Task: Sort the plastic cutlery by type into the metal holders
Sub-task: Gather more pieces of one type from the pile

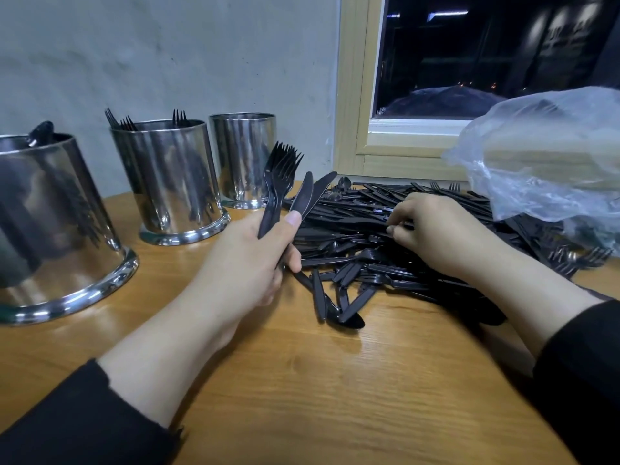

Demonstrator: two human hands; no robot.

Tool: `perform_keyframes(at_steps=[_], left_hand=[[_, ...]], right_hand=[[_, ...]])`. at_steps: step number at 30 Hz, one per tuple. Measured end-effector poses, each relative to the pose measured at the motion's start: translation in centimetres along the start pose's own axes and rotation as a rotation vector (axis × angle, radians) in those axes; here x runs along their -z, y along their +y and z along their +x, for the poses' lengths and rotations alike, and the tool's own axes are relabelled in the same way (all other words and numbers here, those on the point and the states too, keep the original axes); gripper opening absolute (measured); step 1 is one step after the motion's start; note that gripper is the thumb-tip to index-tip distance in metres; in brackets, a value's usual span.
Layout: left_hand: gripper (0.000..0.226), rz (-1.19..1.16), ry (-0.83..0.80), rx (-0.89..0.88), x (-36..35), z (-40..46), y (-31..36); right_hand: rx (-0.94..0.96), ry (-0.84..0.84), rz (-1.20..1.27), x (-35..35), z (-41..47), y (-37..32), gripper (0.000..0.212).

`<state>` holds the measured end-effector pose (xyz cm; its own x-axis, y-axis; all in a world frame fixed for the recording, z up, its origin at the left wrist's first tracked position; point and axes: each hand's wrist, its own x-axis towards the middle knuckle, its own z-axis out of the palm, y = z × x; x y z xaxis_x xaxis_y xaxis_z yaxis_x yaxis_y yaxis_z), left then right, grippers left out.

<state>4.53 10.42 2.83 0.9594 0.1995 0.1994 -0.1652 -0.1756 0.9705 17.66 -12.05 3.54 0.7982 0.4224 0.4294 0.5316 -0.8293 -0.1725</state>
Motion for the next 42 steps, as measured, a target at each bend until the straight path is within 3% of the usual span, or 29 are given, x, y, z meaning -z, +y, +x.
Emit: perform_keyframes(at_steps=[5, 7, 11, 15, 23, 30, 32, 35, 38, 42], left_hand=[[0.037, 0.048, 0.065, -0.082, 0.0, 0.0, 0.2], [0.038, 0.105, 0.119, -0.142, 0.0, 0.1, 0.2], [0.036, 0.187, 0.209, -0.231, 0.4, 0.4, -0.1], [0.031, 0.272, 0.136, -0.234, 0.3, 0.5, -0.3], [0.028, 0.435, -0.068, -0.217, -0.2, 0.0, -0.2], [0.014, 0.276, -0.188, -0.2, 0.0, -0.3, 0.0], [0.016, 0.25, -0.171, -0.212, 0.0, -0.1, -0.1], [0.029, 0.209, -0.134, -0.244, 0.1, 0.0, -0.2], [0.044, 0.205, -0.132, -0.257, 0.0, 0.0, -0.1], [0.024, 0.083, -0.119, -0.218, 0.0, 0.0, -0.2]], right_hand=[[-0.051, 0.42, 0.393, 2.1, -0.3, -1.3, 0.009], [-0.031, 0.479, 0.604, 3.0, -0.8, -2.5, 0.012], [0.015, 0.311, 0.847, 3.2, -1.7, -4.7, 0.019], [-0.013, 0.135, 1.066, 2.4, -1.9, -5.7, 0.015], [-0.1, 0.126, 1.228, 2.0, -1.8, -6.5, 0.022], [-0.065, 0.108, 1.23, 2.2, -1.8, -6.2, 0.018], [-0.074, 0.174, 1.175, 2.5, -1.5, -5.5, 0.024], [-0.119, 0.263, 0.696, 2.1, -0.6, -2.7, 0.029], [-0.125, 0.051, 0.239, 0.8, -0.2, -0.2, 0.014], [-0.133, -0.119, 0.056, -0.1, 0.0, 0.6, 0.026]])
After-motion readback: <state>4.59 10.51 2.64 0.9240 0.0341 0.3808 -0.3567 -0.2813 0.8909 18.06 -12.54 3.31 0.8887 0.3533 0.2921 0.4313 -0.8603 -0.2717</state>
